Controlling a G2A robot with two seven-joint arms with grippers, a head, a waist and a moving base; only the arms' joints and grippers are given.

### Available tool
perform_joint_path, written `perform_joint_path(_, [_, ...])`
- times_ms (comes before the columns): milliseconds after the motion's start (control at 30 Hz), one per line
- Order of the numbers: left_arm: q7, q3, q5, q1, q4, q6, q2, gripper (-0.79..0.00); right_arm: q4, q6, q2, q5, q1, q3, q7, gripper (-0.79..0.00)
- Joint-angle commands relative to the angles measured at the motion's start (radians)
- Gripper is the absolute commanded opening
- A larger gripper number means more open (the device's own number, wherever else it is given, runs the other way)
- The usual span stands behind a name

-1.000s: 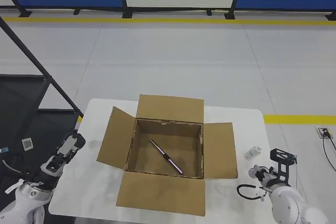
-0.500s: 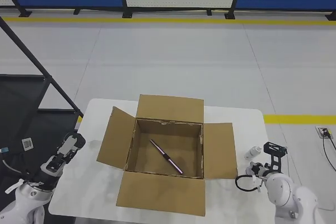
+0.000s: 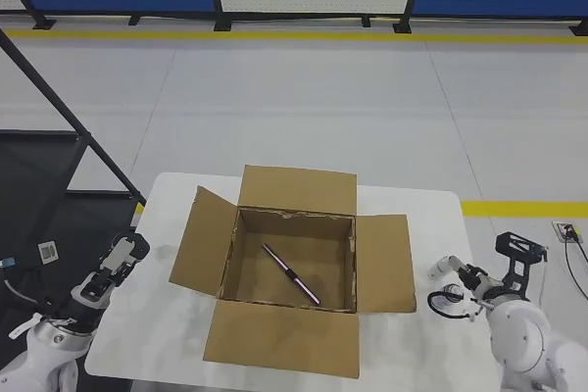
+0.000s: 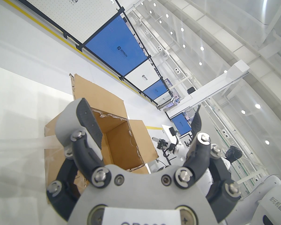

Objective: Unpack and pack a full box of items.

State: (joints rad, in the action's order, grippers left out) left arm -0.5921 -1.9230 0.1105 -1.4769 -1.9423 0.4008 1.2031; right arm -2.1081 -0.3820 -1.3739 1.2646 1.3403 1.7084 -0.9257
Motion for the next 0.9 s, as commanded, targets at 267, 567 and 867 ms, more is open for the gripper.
perform_joint_path(267, [0.0, 0.0, 0.0, 0.0, 0.0, 0.0, 0.0, 0.0, -0.141, 0.246, -0.008, 0.155, -0.253, -0.439, -0.109, 0.0])
perform_joint_path(567, [0.05, -0.03, 0.014, -0.023, 0.018, -0.003, -0.001, 0.0, 0.496, 0.264, -0.101, -0.036, -0.756, -0.818, -0.276, 0.0])
perform_joint_path(867, [0.054, -0.078, 0.055, -0.03, 0.046, 0.008, -0.009, 0.0, 1.022, 0.282, -0.207, -0.248, -0.943, -0.998, -0.207, -0.037])
